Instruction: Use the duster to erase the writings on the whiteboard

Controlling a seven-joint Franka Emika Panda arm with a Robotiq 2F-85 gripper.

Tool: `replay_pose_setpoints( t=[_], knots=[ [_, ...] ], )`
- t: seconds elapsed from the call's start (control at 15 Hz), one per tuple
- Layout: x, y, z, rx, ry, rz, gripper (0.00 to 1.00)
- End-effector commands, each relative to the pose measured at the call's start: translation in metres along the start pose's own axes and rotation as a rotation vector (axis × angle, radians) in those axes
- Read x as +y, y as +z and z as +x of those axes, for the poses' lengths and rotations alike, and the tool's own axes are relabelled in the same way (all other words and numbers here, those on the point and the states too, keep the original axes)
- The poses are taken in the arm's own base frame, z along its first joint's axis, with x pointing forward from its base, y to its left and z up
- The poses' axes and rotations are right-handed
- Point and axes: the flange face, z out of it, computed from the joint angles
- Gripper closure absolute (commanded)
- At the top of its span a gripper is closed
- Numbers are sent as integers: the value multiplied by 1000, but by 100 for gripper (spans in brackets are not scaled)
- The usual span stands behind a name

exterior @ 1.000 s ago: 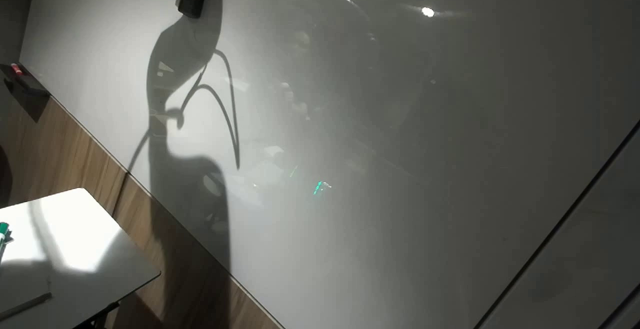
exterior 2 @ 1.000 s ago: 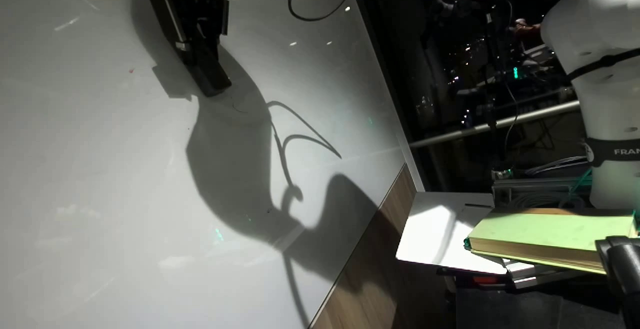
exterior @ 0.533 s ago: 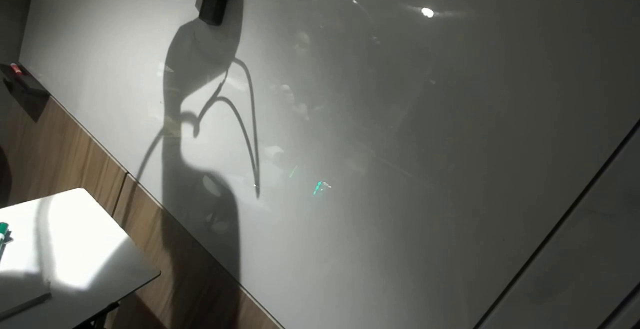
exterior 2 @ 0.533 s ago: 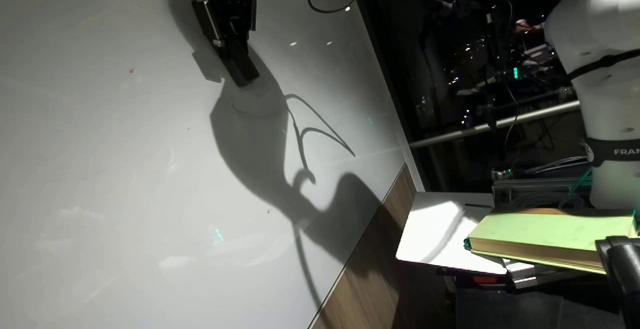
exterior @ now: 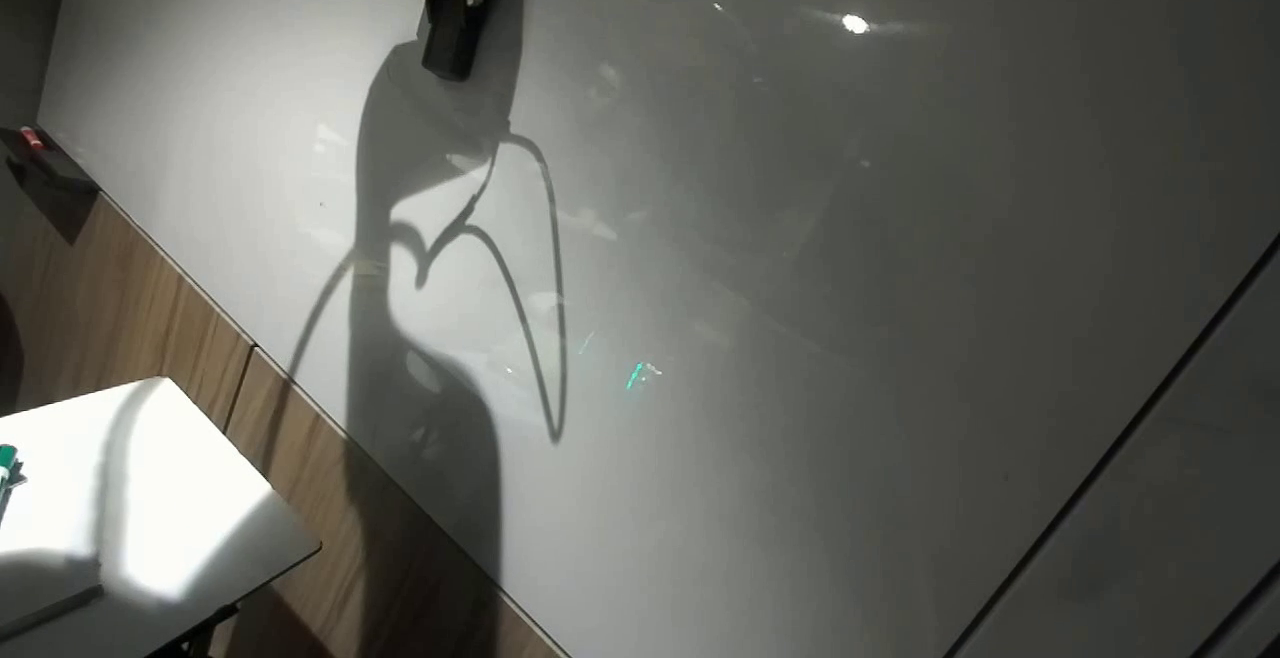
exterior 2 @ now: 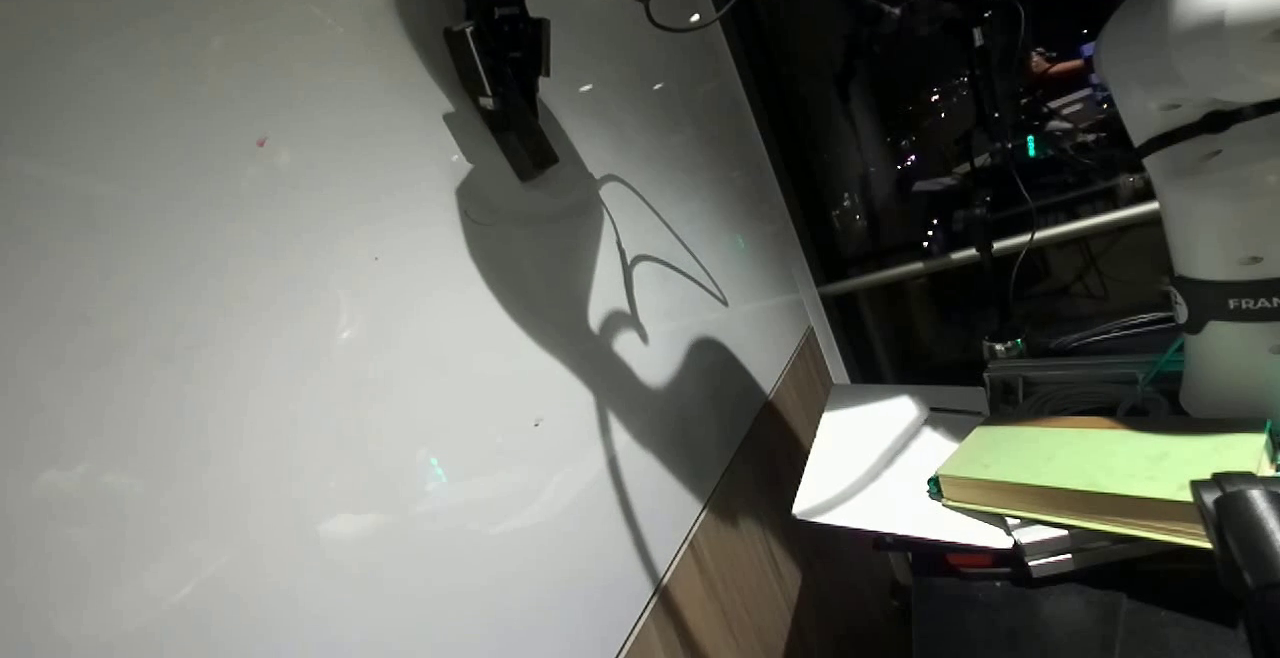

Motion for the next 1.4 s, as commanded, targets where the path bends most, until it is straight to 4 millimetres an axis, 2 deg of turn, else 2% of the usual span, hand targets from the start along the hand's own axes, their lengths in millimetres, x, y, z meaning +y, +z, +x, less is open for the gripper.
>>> replay_pose_setpoints(
  t=[0.0, 0.27, 0.73, 1.33],
  knots=[
    [3, 39, 15, 69, -12, 15, 70],
    [-26, 41, 7, 76, -26, 45, 70],
    [-63, 61, -1, 65, -45, 71, 70],
    [-121, 60, -16, 81, -93, 107, 70]
  ],
)
